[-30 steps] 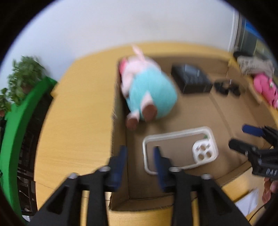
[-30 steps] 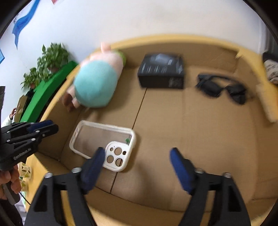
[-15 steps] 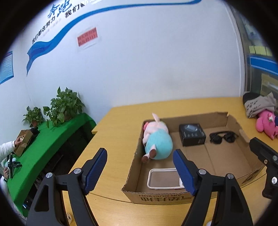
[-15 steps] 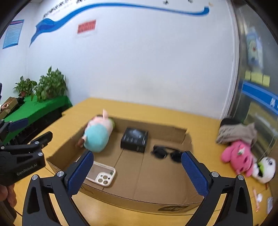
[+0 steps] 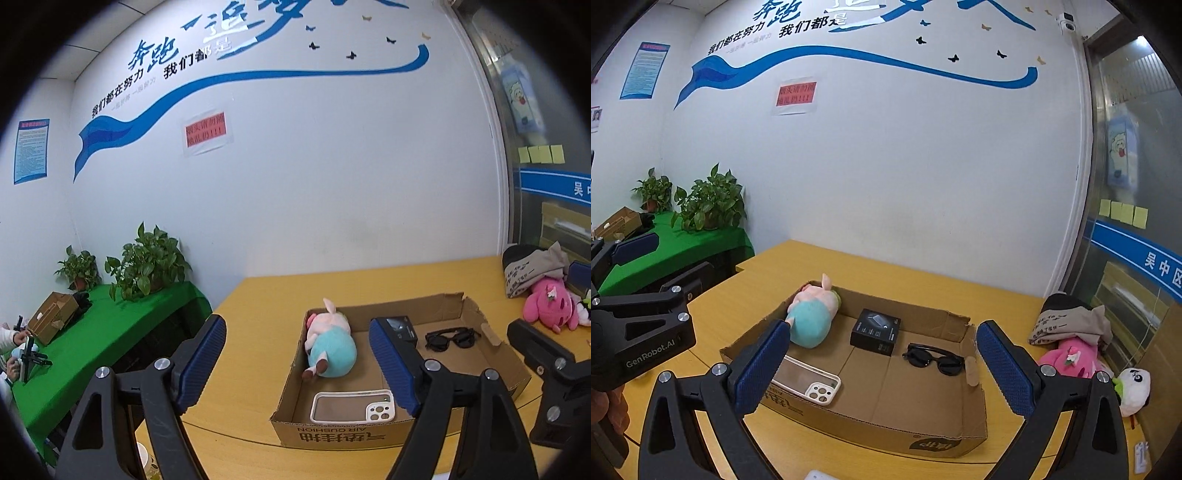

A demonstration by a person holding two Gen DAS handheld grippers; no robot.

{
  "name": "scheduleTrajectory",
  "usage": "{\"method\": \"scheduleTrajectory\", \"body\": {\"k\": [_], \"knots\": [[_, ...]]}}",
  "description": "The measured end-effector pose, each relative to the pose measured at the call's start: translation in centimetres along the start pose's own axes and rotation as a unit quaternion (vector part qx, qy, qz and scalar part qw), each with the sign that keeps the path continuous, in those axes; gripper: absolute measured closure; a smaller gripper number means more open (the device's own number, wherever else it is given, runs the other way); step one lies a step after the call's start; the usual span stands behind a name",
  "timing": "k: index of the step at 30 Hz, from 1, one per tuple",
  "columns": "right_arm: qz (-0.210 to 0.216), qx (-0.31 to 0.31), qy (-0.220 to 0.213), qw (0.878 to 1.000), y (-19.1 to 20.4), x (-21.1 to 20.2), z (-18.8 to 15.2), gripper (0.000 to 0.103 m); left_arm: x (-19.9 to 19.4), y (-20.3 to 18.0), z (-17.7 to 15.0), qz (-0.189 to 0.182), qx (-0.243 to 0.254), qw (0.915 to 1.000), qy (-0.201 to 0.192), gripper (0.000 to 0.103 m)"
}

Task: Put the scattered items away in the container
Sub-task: 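Move both grippers to the white power bank and close on it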

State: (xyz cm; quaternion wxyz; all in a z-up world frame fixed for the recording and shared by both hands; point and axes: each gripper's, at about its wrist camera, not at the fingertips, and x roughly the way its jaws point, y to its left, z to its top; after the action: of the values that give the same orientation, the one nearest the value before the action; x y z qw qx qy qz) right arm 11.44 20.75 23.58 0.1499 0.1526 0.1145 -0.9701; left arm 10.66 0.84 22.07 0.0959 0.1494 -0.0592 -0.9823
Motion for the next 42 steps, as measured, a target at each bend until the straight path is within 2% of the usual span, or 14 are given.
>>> {"method": "scheduleTrajectory", "body": {"k": [8,14,18,20,22,24,26,27,31,33,35,39,42], "knots": [[-0.008,-0.010,-0.016,1.000,0.3,-2.7,0.1,0.000,-2.2,-0.5,0.3,-0.007,0.003,0.9997,-0.024,0.023],[-0.005,-0.008,-0.017,1.000,0.0,-3.7,-0.2,0.000,-2.4,-0.9,-0.2,-0.019,0.002,0.9996,-0.019,0.022],[0.026,0.005,0.005,1.000,-0.6,-2.9,-1.3,0.000,-0.5,-1.5,-2.2,-0.052,0.005,0.9982,0.029,0.022],[0.046,0.019,0.034,0.998,-1.3,-1.7,-2.7,0.000,1.4,-2.0,-4.2,-0.093,0.001,0.9926,0.078,0.022],[0.075,0.045,0.082,0.993,-2.4,0.3,-5.2,0.000,3.6,-2.6,-6.8,-0.141,-0.009,0.9805,0.137,0.022],[0.101,0.076,0.134,0.983,-3.6,2.4,-8.2,0.000,5.9,-3.1,-9.6,-0.193,-0.027,0.9607,0.198,0.022],[0.120,0.103,0.188,0.969,-4.7,4.5,-11.7,0.000,8.0,-3.8,-12.5,-0.234,-0.043,0.9374,0.254,0.022],[0.131,0.115,0.218,0.960,-5.1,5.5,-13.6,0.000,8.7,-4.2,-13.7,-0.246,-0.047,0.9289,0.273,0.022],[0.174,0.155,0.294,0.927,-5.7,8.0,-19.6,0.000,11.3,-6.3,-17.7,-0.281,-0.047,0.8952,0.343,0.024],[0.185,0.151,0.323,0.916,-5.1,8.9,-21.6,0.000,12.2,-7.1,-18.8,-0.299,-0.050,0.8802,0.365,0.024],[0.195,0.144,0.333,0.911,-4.4,9.4,-22.6,0.000,12.8,-8.0,-19.8,-0.320,-0.051,0.8651,0.383,0.024],[0.200,0.127,0.350,0.906,-3.0,10.3,-23.7,0.001,13.6,-9.4,-21.6,-0.337,-0.053,0.8453,0.411,0.029],[0.197,0.103,0.365,0.904,-1.8,10.9,-24.5,0.001,13.3,-9.8,-21.8,-0.344,-0.057,0.8452,0.405,0.032]]}}
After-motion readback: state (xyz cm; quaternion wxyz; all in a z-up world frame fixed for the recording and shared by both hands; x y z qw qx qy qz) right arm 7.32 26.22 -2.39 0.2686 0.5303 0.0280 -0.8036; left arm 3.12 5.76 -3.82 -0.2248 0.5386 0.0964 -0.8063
